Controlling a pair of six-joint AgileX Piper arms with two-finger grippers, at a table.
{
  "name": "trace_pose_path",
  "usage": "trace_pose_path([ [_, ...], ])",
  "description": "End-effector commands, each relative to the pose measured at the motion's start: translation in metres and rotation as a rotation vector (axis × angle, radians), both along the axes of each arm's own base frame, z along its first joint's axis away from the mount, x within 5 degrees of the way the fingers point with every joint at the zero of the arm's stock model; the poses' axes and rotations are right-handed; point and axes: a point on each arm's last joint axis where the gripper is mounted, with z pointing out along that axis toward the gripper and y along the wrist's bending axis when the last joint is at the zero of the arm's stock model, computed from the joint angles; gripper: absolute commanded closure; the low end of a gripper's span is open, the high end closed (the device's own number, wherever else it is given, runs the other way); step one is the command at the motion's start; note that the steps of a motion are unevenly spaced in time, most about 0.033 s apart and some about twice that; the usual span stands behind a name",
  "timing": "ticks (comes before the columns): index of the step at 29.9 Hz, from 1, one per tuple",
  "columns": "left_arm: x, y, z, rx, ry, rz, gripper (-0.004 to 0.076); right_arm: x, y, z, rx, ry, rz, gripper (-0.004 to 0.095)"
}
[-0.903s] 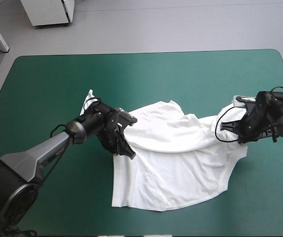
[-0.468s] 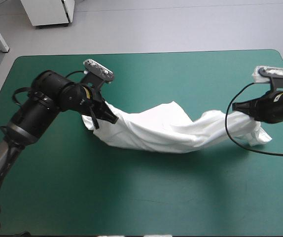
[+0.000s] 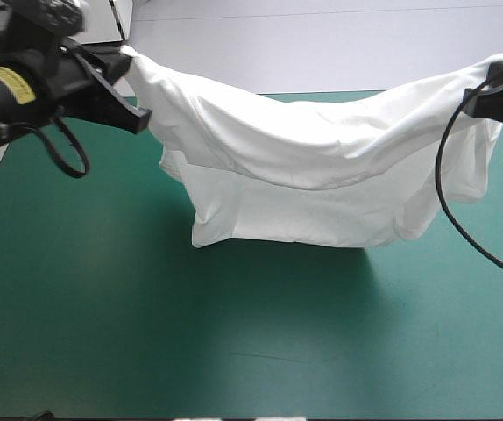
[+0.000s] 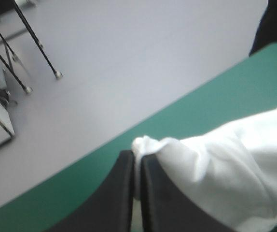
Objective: Fold the cloth
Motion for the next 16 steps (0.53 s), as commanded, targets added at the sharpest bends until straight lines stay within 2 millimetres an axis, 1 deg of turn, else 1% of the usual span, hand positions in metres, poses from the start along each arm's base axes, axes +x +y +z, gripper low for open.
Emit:
trace_pose_path([
  [1,-0.043,0.028,0.038,-0.09,-0.187,0.002,0.0746,-0.041,0.004,0.032,-0.017,-0.181,0.039,0.0924],
  [2,-0.05,0.032,0.047,-0.119,-0.241,-0.002,0.0746,-0.046,0.004,0.036,-0.022,-0.204,0.041,0.0924],
  [5,-0.069,0.043,0.067,-0.201,-0.389,-0.013,0.0746,-0.071,0.005,0.055,-0.025,-0.342,0.049,0.0923],
  [6,-0.074,0.045,0.072,-0.222,-0.428,-0.015,0.0746,-0.075,0.005,0.06,-0.024,-0.378,0.05,0.0922],
  [8,-0.084,0.05,0.082,-0.276,-0.516,-0.034,0.0746,-0.09,0.006,0.072,-0.033,-0.485,0.053,0.0922],
  [11,-0.095,0.051,0.094,-0.358,-0.61,-0.09,0.0746,-0.109,0.006,0.086,-0.035,-0.616,0.046,0.0922],
  [16,-0.107,0.051,0.105,-0.452,-0.709,-0.161,0.0746,-0.128,0.005,0.096,-0.036,-0.742,0.042,0.0922],
])
